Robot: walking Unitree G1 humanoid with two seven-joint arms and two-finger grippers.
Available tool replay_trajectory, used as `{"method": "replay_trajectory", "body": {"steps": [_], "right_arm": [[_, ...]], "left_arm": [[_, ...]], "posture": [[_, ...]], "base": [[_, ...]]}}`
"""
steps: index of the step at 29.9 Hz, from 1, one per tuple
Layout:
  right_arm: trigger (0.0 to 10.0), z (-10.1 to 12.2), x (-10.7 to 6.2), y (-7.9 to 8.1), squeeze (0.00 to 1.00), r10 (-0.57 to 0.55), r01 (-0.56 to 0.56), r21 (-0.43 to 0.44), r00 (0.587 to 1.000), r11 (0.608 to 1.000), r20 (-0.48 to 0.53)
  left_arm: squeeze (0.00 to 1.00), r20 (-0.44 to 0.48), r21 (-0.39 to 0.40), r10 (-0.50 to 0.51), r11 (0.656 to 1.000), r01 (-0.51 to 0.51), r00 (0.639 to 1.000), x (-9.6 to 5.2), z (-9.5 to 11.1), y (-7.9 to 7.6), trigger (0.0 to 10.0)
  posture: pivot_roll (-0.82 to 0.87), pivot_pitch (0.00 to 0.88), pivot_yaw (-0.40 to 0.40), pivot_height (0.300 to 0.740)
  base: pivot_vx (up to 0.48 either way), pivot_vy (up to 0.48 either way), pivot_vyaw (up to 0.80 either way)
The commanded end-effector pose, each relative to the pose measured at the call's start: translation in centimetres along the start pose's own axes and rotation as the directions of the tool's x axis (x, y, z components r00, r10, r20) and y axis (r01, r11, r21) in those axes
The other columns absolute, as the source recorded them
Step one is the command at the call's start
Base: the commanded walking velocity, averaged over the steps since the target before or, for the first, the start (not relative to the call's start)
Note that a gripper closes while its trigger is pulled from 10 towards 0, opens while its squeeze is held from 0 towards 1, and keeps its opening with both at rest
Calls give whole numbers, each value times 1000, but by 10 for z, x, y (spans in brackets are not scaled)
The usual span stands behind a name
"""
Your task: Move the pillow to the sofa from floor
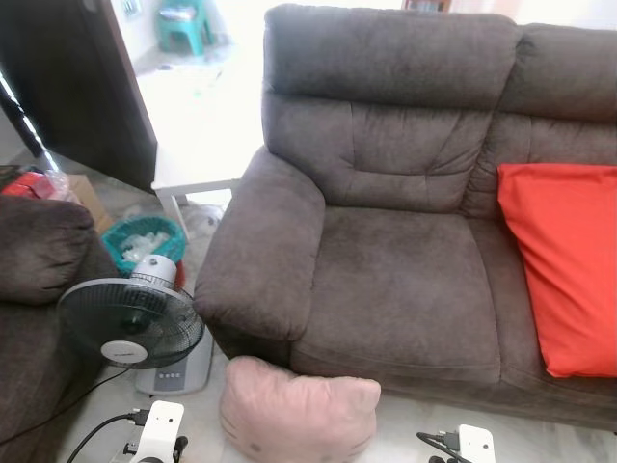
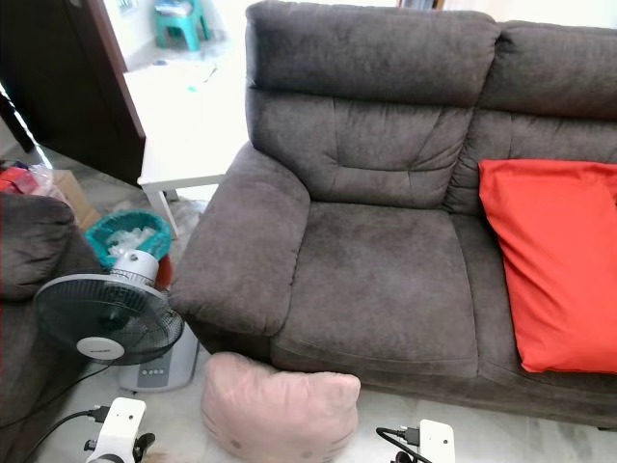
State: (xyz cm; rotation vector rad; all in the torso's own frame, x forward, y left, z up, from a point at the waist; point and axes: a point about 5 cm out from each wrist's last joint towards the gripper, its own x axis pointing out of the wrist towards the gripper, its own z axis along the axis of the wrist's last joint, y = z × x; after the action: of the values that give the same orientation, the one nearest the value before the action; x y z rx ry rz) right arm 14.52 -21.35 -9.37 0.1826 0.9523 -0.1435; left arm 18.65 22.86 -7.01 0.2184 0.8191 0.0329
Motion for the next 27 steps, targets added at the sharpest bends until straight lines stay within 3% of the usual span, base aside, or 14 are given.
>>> {"method": "replay_trajectory", "body": {"steps": [1, 10, 27], "right_arm": [[10000, -2, -1, -2, 0, -9, 9, 5, 1000, 1000, -10], [10000, -3, -1, -3, 0, -13, 13, 5, 1000, 1000, -11], [10000, -3, -1, -2, 0, -12, 12, 6, 1000, 1000, -12]], "left_arm": [[0, -9, -9, 9, 1000, -9, 1000, -1, -3, 1, 10000], [0, -8, -19, 8, 1000, -8, 1000, -1, -3, 0, 10000], [0, -10, -17, 11, 1000, -11, 1000, -1, -3, 1, 10000]], "posture": [[92, 48, -22, 740], [88, 47, -22, 740], [90, 40, -20, 740]], "base": [[0, 0, 0], [0, 0, 0], [0, 303, 0]]}}
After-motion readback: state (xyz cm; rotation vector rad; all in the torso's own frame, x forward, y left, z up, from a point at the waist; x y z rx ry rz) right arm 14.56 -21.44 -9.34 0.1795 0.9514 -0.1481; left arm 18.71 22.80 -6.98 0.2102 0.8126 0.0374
